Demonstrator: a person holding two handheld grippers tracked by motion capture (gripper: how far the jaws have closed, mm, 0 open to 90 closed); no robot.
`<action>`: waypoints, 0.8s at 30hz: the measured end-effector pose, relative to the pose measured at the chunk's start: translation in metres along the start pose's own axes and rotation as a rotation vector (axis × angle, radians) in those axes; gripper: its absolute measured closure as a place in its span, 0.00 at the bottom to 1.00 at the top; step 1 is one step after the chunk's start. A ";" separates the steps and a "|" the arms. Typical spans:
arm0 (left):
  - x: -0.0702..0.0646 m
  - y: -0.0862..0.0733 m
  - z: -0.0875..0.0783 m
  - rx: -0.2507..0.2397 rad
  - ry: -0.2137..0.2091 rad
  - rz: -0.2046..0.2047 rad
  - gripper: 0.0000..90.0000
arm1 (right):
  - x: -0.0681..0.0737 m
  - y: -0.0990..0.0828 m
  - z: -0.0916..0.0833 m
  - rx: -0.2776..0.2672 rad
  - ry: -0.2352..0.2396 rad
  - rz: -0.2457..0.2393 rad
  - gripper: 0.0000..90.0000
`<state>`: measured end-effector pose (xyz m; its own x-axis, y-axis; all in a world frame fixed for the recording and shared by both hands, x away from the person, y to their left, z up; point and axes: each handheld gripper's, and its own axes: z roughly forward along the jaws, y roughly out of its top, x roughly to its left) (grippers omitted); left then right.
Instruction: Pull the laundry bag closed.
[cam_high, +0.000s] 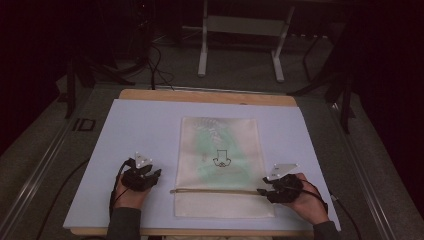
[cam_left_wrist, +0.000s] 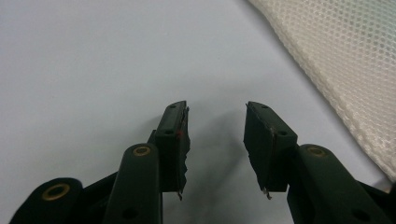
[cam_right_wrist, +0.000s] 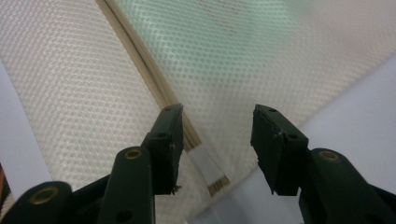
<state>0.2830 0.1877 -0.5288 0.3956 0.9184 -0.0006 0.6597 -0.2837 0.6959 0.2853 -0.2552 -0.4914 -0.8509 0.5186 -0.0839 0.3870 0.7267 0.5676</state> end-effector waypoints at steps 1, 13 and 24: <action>0.000 0.000 0.000 0.001 -0.002 0.002 0.66 | 0.002 0.003 0.003 0.001 0.005 -0.013 0.60; -0.002 0.000 0.000 0.002 0.001 0.017 0.66 | 0.014 0.021 0.018 0.001 0.041 -0.051 0.60; -0.003 0.000 0.000 0.005 0.005 0.024 0.66 | 0.023 0.036 0.029 0.009 0.067 -0.098 0.59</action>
<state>0.2819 0.1853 -0.5285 0.4080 0.9128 0.0194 0.6534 -0.3067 0.6921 0.2902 -0.2043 -0.4966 -0.9065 0.4139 -0.0836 0.3036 0.7765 0.5521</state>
